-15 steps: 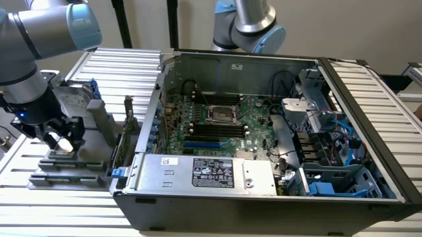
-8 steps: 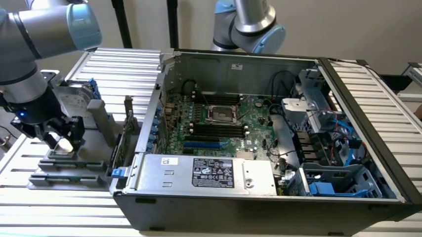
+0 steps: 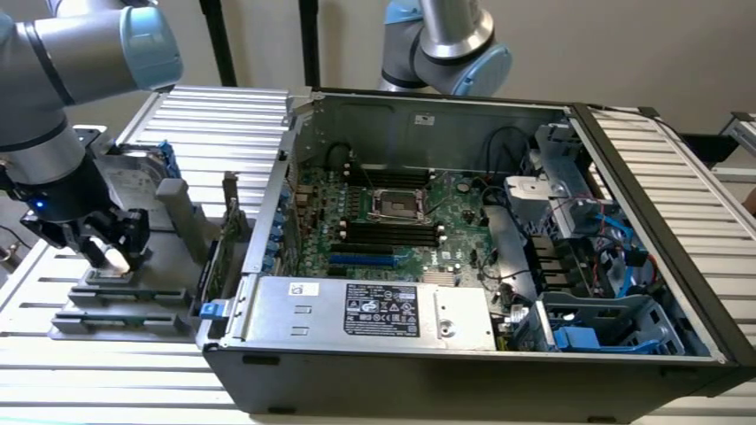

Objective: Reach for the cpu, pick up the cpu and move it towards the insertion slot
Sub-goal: 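Pick up the cpu and move it towards the insertion slot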

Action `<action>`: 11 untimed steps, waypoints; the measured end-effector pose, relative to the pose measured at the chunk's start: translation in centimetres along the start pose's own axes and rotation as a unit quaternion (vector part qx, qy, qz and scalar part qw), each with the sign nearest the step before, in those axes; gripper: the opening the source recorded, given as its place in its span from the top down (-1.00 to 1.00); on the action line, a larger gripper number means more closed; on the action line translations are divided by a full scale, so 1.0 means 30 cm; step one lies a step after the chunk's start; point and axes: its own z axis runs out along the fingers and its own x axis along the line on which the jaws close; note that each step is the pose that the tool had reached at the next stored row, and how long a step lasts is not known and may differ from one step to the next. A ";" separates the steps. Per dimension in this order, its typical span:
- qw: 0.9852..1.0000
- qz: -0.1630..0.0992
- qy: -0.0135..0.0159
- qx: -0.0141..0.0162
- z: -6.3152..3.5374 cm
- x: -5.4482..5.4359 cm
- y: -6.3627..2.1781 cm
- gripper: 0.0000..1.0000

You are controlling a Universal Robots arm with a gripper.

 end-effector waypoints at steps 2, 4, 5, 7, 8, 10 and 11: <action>1.000 0.000 0.000 0.000 0.000 0.000 0.000 -0.09; 1.000 0.000 0.000 0.000 -0.001 0.000 0.000 -0.09; 1.000 0.000 0.000 0.000 -0.004 0.000 0.000 -0.09; 1.000 0.000 0.000 0.000 -0.024 0.000 0.000 -0.09; 1.000 0.000 0.000 0.000 -0.038 0.000 0.000 -0.09; 1.000 0.000 0.001 0.000 -0.069 -0.002 -0.001 -0.09; 1.000 0.000 0.001 0.000 -0.084 -0.003 -0.001 -0.09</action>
